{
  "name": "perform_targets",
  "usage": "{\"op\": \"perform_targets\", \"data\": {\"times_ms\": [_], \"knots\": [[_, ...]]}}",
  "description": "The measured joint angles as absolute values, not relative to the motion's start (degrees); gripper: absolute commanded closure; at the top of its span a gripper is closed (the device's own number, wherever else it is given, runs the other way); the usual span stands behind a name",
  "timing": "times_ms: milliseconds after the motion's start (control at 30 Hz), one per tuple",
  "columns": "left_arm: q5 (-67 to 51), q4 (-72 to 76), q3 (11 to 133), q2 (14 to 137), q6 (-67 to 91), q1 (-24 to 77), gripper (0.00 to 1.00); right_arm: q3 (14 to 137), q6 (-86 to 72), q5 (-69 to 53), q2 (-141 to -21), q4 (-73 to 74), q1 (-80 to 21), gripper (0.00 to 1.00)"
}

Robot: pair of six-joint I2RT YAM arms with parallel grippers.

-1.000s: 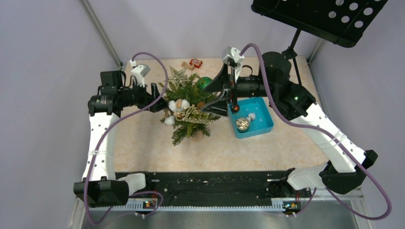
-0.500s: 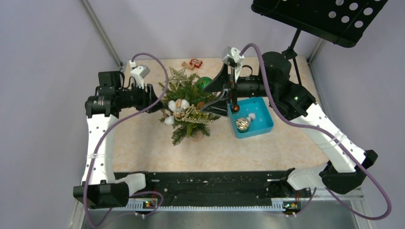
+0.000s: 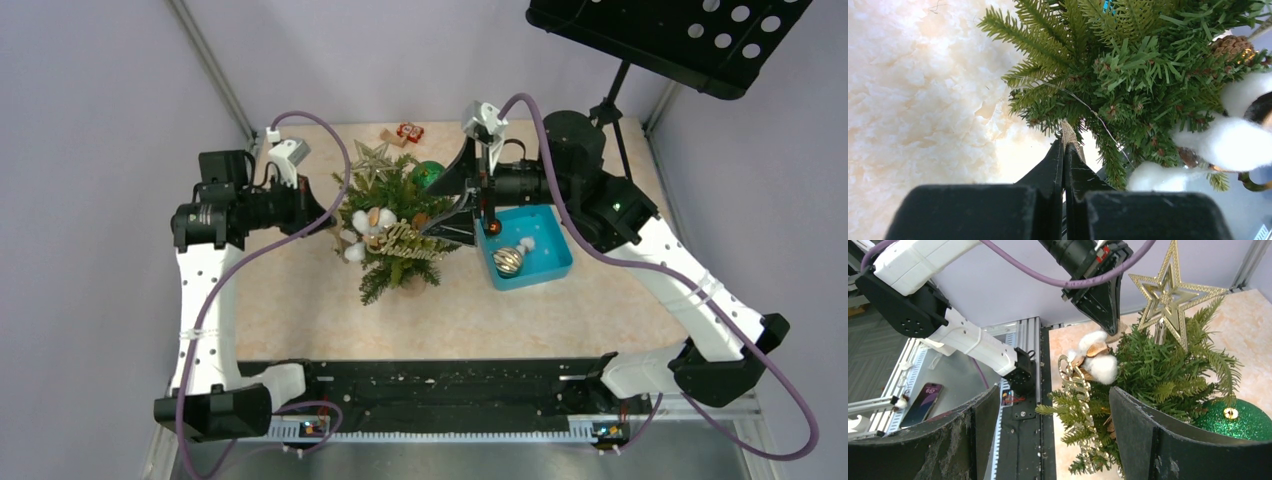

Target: Decorate the small christmas tree

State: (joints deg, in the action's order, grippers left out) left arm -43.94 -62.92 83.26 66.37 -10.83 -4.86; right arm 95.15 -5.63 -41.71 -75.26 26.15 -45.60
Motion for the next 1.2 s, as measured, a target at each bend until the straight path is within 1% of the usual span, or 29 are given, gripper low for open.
{"op": "perform_targets", "data": {"times_ms": [100,267,400,633,800,1000,1200], "knots": [[-46.4,-63.5,83.3,65.7,-11.3,-7.1,1.00,94.9,-5.6,-41.7,-75.3,26.2,-45.6,0.21],[-56.6,-61.1,83.2,65.1,-11.3,-12.5,1.00,94.9,-4.9,-41.7,-75.2,26.1,-45.6,0.21],[-63.3,-55.1,82.9,65.5,-8.6,-13.4,1.00,94.9,-4.0,-41.7,-75.2,26.2,-45.6,0.21],[-70.2,-46.5,79.5,66.5,-7.0,-13.5,1.00,94.9,-3.4,-41.7,-74.9,26.1,-45.6,0.21],[-73.2,-44.6,79.0,68.6,-7.5,-13.5,1.00,94.9,-3.4,-41.7,-74.9,26.1,-45.6,0.21],[-73.4,-46.9,78.4,69.3,-12.8,-13.0,1.00,94.9,-3.6,-41.2,-75.0,26.1,-45.6,0.21],[-75.5,-42.8,74.7,69.7,-10.6,-13.0,1.00,95.0,-4.2,-41.2,-75.2,26.1,-45.6,0.21]]}}
